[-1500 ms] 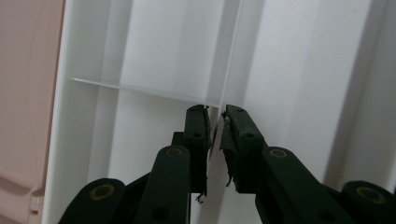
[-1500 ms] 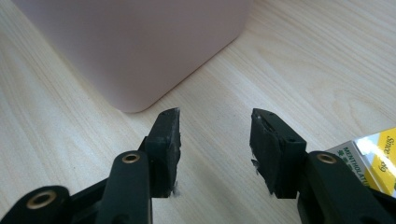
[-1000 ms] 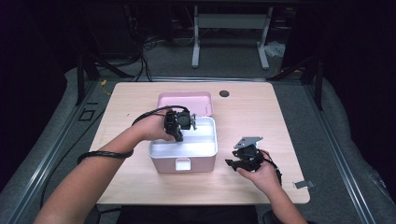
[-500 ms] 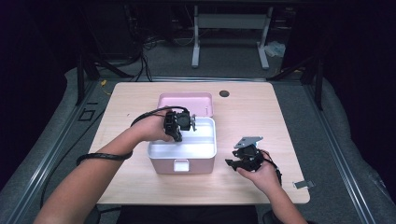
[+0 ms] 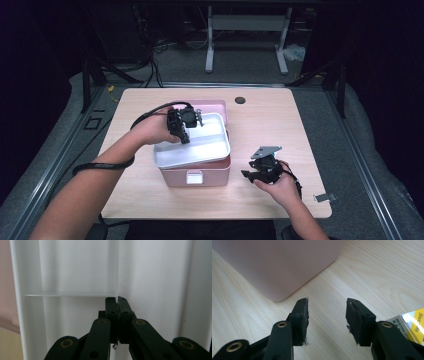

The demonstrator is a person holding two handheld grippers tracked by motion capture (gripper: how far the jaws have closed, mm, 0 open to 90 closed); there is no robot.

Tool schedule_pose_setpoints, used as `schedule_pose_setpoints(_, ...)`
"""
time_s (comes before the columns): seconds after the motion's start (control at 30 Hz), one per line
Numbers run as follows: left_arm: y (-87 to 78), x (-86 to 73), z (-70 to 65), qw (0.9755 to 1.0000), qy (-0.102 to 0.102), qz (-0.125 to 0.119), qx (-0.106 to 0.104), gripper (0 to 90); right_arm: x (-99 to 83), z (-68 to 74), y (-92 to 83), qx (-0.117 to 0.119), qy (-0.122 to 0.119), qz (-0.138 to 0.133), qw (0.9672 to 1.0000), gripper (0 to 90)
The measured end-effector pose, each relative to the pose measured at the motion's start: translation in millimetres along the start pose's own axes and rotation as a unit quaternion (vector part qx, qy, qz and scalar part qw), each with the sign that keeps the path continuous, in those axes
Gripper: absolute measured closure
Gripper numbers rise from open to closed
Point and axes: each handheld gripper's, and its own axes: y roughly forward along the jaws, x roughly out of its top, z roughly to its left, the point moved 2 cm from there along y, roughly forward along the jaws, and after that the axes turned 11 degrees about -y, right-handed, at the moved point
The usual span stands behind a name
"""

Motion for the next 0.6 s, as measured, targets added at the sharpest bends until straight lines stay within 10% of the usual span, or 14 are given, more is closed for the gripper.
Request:
schedule_pose_setpoints(0.17,-2.9,-21.9,14.8,0.9978,-0.059,-0.019,-0.024,89.1,-0.5,-0.3,-0.5,-0.002,0.004,0.001,1.0,52.6)
schedule_pose_setpoints(0.37,-7.4,-65.1,37.8,0.9896,-0.132,-0.042,-0.041,89.1,1.1,1.0,-2.1,-0.003,-0.003,-0.008,1.0,52.6)
schedule_pose_setpoints(0.6,-14.6,-130.5,63.5,0.9739,-0.212,-0.073,-0.036,89.1,2.6,2.5,-1.5,-0.004,-0.009,-0.007,0.9999,52.6)
